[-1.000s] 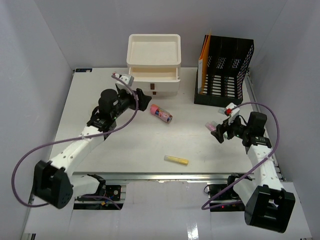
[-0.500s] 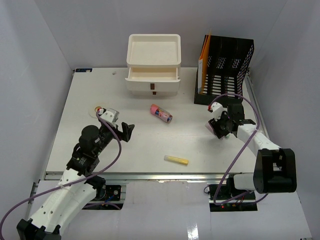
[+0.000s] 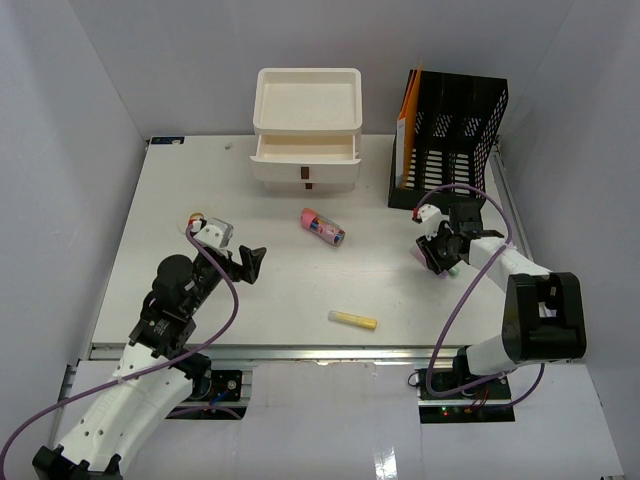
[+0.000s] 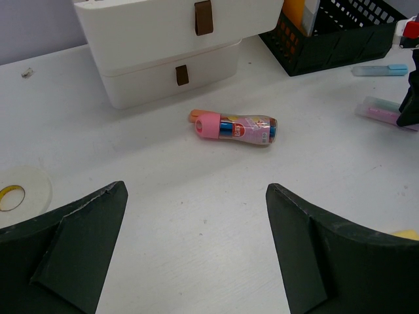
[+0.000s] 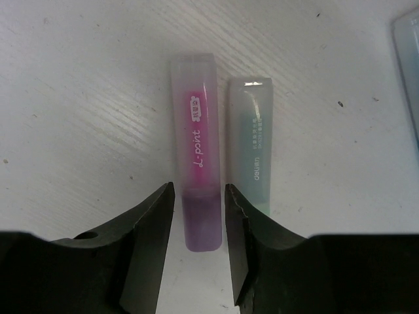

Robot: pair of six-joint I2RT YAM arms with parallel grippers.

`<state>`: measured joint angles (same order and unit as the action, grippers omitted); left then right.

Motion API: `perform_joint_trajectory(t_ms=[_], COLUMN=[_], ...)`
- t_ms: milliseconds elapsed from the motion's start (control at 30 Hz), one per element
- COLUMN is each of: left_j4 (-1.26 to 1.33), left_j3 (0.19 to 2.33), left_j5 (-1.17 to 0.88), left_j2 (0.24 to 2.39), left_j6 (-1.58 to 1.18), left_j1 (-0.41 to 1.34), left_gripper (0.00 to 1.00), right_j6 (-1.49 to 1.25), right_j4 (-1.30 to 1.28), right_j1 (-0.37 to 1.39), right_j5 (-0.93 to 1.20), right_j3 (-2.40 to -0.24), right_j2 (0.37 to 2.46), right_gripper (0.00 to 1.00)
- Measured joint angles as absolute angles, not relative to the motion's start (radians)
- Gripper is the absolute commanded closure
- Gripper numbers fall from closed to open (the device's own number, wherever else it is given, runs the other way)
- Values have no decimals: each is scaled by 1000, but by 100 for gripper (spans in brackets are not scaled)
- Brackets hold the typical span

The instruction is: Organize the desk

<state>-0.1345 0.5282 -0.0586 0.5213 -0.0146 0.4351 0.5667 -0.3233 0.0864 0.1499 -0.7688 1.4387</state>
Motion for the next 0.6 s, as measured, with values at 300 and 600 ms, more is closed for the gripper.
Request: perform_joint_trajectory(t_ms=[300, 600], left_j4=[-134, -134], left_j3=[528, 528], left_j5=[-56, -48], left_j2=[521, 521], left_j6=[-14, -14], left_j1=[435, 435], left_gripper=[2, 2], right_j6=[564, 584], right_j4=[-324, -319], right_j1=[87, 87], right_j5=[164, 192], right_j3=[-771, -783], right_j2=[1487, 1516], right_gripper=[54, 86])
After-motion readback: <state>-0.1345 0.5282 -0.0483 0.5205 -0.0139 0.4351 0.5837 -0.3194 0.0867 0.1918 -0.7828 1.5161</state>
